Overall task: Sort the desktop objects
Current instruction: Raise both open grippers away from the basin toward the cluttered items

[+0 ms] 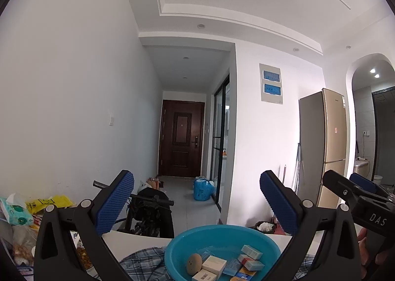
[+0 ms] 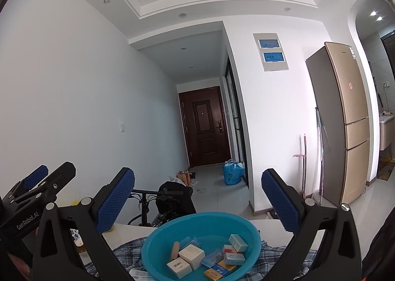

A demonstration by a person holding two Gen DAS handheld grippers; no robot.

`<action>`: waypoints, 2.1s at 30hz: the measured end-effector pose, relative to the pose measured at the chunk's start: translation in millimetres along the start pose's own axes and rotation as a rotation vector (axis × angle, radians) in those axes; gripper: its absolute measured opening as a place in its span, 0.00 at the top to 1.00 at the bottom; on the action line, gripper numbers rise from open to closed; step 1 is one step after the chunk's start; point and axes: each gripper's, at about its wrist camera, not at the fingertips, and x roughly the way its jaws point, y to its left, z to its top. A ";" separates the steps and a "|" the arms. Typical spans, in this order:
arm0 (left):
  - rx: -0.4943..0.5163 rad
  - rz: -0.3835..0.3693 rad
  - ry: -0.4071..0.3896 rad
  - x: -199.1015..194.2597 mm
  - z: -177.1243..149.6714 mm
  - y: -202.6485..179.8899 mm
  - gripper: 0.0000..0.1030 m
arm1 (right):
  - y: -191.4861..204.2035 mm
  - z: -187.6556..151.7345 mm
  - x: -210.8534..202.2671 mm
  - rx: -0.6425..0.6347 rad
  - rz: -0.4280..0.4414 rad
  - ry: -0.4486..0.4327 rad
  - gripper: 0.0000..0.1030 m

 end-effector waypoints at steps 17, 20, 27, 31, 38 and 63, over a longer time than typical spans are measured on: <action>0.090 0.044 -0.068 -62.7 -6.3 -19.3 0.00 | 8.6 -5.1 -25.8 -0.043 -0.003 0.028 0.01; 0.108 0.052 -0.067 -70.5 -9.2 -24.2 0.00 | 9.4 -5.0 -34.4 -0.053 -0.002 0.022 0.01; 0.088 0.039 -0.019 -79.0 -15.3 -24.3 0.00 | 7.6 -8.4 -51.6 -0.057 -0.023 0.013 0.01; 0.072 0.017 0.031 -76.8 -25.7 -22.6 0.00 | 5.4 -15.9 -59.4 -0.045 0.012 0.045 0.01; 0.065 -0.002 0.116 -67.7 -46.5 -22.0 0.00 | 9.2 -33.9 -69.3 -0.082 0.008 0.082 0.01; 0.067 0.095 0.459 -35.7 -141.0 0.6 0.00 | -16.2 -121.0 -42.6 -0.037 -0.027 0.422 0.01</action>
